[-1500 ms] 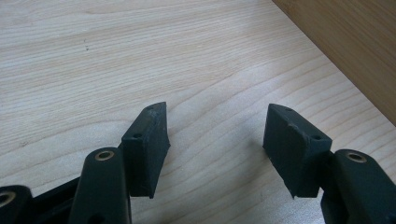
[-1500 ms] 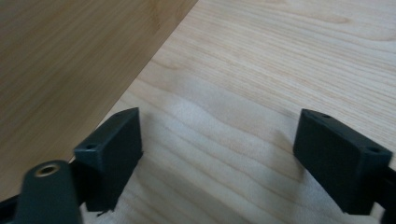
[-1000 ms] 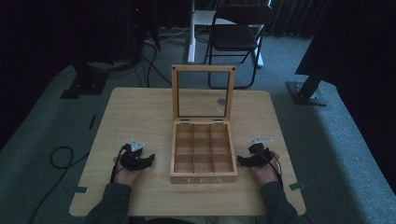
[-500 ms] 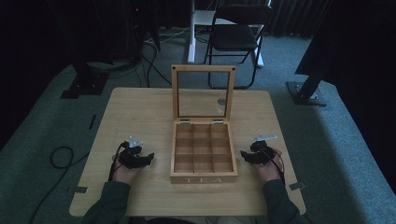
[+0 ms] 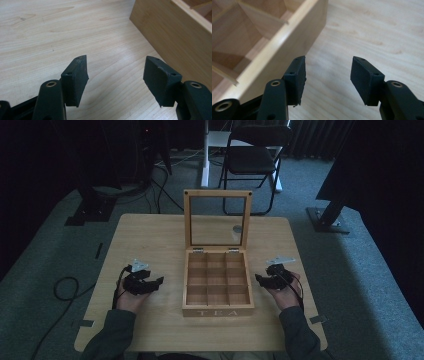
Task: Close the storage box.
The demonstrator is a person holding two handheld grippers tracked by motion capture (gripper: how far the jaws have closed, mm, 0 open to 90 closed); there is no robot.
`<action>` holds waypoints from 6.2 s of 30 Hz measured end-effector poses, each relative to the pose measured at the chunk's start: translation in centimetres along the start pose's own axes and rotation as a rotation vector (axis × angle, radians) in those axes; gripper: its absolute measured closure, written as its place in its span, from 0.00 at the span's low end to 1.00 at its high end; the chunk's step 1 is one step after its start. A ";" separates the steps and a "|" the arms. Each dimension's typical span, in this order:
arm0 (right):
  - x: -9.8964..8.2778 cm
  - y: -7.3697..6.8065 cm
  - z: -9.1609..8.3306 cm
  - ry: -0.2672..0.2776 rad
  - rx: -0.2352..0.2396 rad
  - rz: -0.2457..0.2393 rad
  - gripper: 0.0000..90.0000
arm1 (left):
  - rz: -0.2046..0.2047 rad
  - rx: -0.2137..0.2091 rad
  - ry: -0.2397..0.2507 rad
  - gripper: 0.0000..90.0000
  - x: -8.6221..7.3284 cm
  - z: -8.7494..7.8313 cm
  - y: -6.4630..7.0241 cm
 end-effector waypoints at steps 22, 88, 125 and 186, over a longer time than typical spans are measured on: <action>4.4 0.2 -1.6 0.089 -0.013 -0.033 0.54 | 0.069 -0.007 0.031 0.40 3.1 0.0 0.8; 16.6 2.5 3.6 0.226 0.121 -0.015 0.55 | 0.114 0.003 0.042 0.45 6.9 1.1 1.8; 11.9 0.6 -1.8 0.341 0.113 -0.167 0.65 | 0.186 0.011 0.086 0.79 13.6 2.6 5.5; 8.4 -1.3 -7.5 0.364 0.045 -0.191 0.78 | 0.249 -0.021 0.151 0.86 11.2 -1.1 7.5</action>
Point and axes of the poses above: each handheld gripper's, and its own axes: z roughly forward along the jaws, x roughly out of its top, y roughly to its right, the point moved 1 cm from there along z, roughly forward along the jaws, and after that the axes turned 8 degrees about -x, right-handed, at the moved point
